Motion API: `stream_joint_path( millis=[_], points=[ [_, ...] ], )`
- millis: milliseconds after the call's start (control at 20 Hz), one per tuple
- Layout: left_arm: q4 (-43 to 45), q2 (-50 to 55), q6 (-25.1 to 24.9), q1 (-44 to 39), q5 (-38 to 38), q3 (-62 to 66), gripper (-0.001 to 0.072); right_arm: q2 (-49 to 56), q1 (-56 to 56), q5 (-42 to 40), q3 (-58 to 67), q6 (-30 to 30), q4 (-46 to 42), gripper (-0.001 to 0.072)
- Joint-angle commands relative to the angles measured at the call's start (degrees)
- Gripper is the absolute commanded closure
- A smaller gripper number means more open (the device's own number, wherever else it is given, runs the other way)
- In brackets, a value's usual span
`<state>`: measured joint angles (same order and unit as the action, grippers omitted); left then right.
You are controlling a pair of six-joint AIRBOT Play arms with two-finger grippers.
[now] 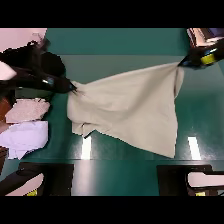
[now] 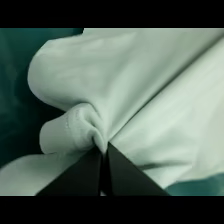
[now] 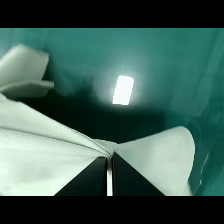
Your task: Fold the shirts.
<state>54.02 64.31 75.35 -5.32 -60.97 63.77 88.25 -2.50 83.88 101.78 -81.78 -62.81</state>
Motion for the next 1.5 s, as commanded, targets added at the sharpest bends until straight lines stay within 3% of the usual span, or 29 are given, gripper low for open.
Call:
stream_joint_path(
  millis=[0,100,300,350,400,450,700,850,1150,1450],
  points=[
    [-0.2,11.2,-2.3,-1.1,18.0,-4.5,0.0682,9.5,-0.8,-3.8,0.4,-0.3,-3.2,0.0695],
    [-0.4,17.4,-2.3,-1.1,22.7,0.0,0.0681,13.3,-1.1,-4.9,3.6,-0.3,-3.2,0.0695],
    [-0.4,26.3,-2.3,-1.1,22.2,9.7,0.0652,18.8,-1.4,-4.9,9.6,-0.9,-2.9,0.0693],
    [-0.5,27.1,-2.1,-1.1,21.8,10.7,0.0403,19.4,-1.3,-4.8,10.4,-1.0,-2.6,0.068],
    [-0.4,27.2,-1.9,-1.1,21.2,11.3,0.0213,19.7,-1.3,-4.9,10.8,-0.9,-2.6,0.0476],
    [-0.4,27.1,-1.9,-0.9,20.0,11.9,0.0205,19.7,-1.3,-4.8,10.8,-0.9,-2.6,0.0288],
    [-0.2,24.2,-3.4,8.9,-5.6,18.2,0.0204,14.1,1.3,0.9,8.5,1.1,-2.8,0.0273],
    [0.1,22.3,-3.8,14.2,-13.1,13.9,0.0204,6.5,2.9,1.9,0.2,2.6,-2.7,0.0273],
    [0.9,22.3,-4.9,15.1,-9.5,-1.7,0.0204,-6.3,5.2,1.6,-17.6,3.4,-2.7,0.0273],
    [1.1,22.3,-5.5,11.8,-6.6,-4.2,0.0216,-13.3,6.3,0.1,-28.1,3.4,-3.0,0.0273]
  ],
)
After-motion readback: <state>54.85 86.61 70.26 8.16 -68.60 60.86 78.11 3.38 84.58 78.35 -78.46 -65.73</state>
